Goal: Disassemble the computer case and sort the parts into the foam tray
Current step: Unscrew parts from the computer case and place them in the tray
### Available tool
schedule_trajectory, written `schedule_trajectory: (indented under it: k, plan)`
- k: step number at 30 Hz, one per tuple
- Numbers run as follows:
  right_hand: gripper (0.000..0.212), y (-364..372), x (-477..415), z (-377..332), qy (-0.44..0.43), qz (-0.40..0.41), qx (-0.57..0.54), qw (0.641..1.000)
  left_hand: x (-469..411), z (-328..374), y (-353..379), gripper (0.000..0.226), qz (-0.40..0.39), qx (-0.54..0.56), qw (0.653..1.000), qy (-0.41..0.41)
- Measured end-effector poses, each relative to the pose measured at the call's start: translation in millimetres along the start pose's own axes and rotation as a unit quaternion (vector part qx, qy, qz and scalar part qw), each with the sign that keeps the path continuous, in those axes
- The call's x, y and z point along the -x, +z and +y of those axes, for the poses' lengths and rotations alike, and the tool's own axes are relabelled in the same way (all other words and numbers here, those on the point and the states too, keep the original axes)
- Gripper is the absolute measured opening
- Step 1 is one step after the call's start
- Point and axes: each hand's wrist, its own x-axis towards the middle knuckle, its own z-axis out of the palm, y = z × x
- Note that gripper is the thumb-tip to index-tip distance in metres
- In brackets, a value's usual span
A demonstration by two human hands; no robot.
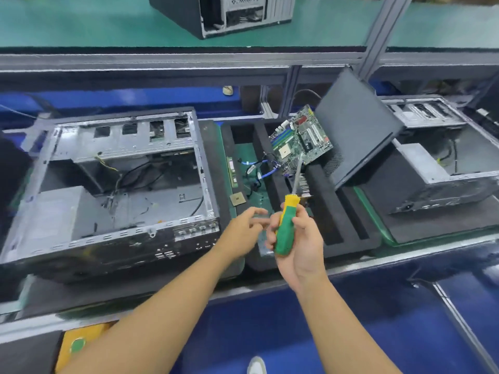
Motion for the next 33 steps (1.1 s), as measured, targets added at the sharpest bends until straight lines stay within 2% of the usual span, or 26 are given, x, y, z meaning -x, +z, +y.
schedule_trajectory:
  k: [2,5,7,9,10,11,13,15,17,19,21,25,33]
  plan:
    - [0.023,23,15,26,0.024,-0.027,-0.011,0.999,44,4,-22,0.027,-0.063,-0.008,0.998,0.018]
    - [0.027,49,43,75,0.066,-0.075,-0.008,0.995,105,-8,-70,0.018,-0.104,-0.043,0.994,0.004]
    - [0.028,61,63,112,0.101,-0.101,-0.009,0.990,139,-25,-112,0.035,-0.083,-0.079,0.993,-0.008]
    - [0.028,69,82,148,0.137,-0.107,-0.005,0.985,171,-42,-155,0.032,-0.029,-0.183,0.983,0.015]
    - [0.027,72,90,166,0.152,-0.100,0.007,0.983,184,-48,-176,0.027,0.023,-0.271,0.961,0.057]
    - [0.026,74,97,182,0.165,-0.089,0.022,0.982,195,-52,-196,0.023,0.091,-0.357,0.923,0.113]
    - [0.025,77,107,212,0.187,-0.057,0.051,0.979,208,-54,-232,0.022,0.204,-0.410,0.862,0.215]
    - [0.025,81,111,235,0.204,-0.021,0.084,0.975,205,-54,-267,0.028,0.224,-0.435,0.835,0.254]
    - [0.024,84,111,253,0.219,0.010,0.141,0.965,196,-61,-294,0.043,0.184,-0.512,0.817,0.190]
    - [0.025,88,110,267,0.229,0.024,0.216,0.949,192,-73,-308,0.070,0.142,-0.551,0.816,0.097]
    - [0.023,90,110,280,0.235,0.020,0.283,0.930,192,-89,-308,0.087,0.131,-0.557,0.818,0.059]
    - [0.022,97,113,302,0.236,0.028,0.352,0.905,190,-103,-298,0.081,0.206,-0.548,0.802,0.119]
    - [0.021,106,103,327,0.226,0.056,0.339,0.912,191,-105,-296,0.076,0.242,-0.493,0.826,0.129]
